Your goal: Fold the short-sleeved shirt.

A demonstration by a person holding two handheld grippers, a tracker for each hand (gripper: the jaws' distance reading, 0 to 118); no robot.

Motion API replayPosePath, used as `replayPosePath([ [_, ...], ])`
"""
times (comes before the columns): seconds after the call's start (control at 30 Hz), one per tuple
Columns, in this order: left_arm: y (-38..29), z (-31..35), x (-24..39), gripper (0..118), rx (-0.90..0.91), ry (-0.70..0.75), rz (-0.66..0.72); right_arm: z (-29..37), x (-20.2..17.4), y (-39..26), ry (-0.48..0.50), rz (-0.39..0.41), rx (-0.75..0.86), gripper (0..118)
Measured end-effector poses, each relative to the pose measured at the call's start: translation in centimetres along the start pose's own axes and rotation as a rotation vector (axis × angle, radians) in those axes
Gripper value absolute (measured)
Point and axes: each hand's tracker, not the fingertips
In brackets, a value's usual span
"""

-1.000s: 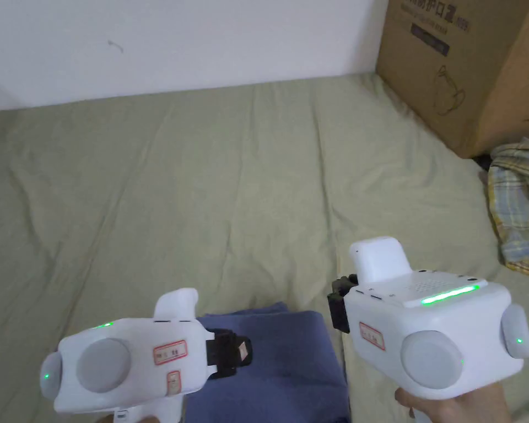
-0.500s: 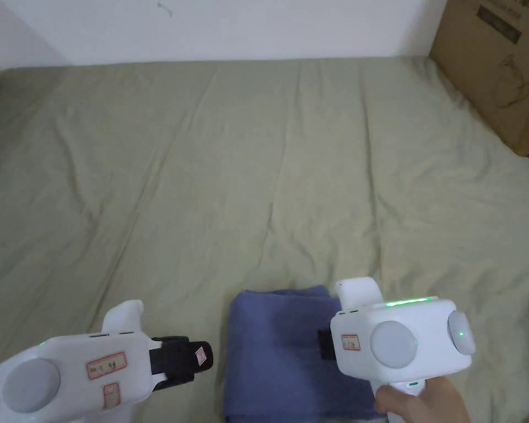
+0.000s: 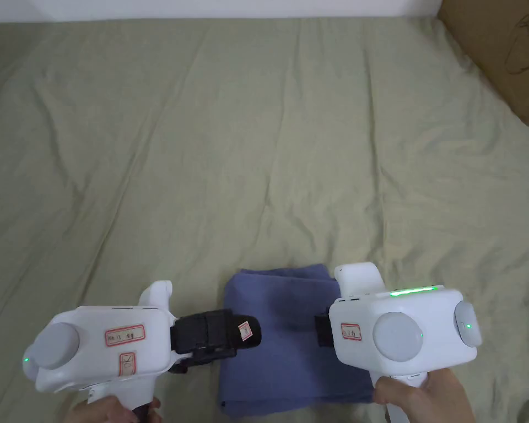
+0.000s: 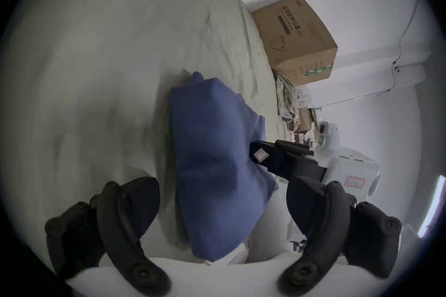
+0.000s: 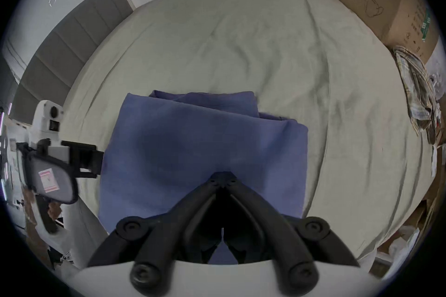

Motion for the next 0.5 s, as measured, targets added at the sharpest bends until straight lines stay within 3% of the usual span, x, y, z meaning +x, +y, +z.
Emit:
replayPosePath([
  [0.2,0.7,-3.6,-1.3,111,-0.036,-0.19,0.112,0.0,0.2,0.0,0.008,-0.011,-0.001,1],
  [0.33,1.2,-4.1,-1.2,107,-0.063,-0.184,0.082,-0.1,0.4,-0.1,0.016,-0.023,0.0,1],
  [0.37,1.3,-3.9,-1.2,97,-0.067,-0.182,0.093,-0.1,0.3,-0.1,0.017,-0.023,0.001,1],
  [0.4,1.4,-3.7,-1.3,76,-0.067,-0.165,0.099,-0.1,0.3,-0.1,0.017,-0.025,0.002,1],
  [0.43,1.5,-3.6,-1.6,37,-0.064,-0.087,0.091,-0.1,0.4,-0.1,0.016,-0.027,0.002,1],
  [0.47,1.5,-3.7,-1.9,34,-0.064,-0.001,0.075,-0.1,0.4,-0.1,0.015,-0.028,0.003,1],
  [0.5,1.4,-3.9,-2.7,34,-0.076,-0.029,0.099,-0.1,0.4,-0.1,0.045,-0.039,0.002,1],
])
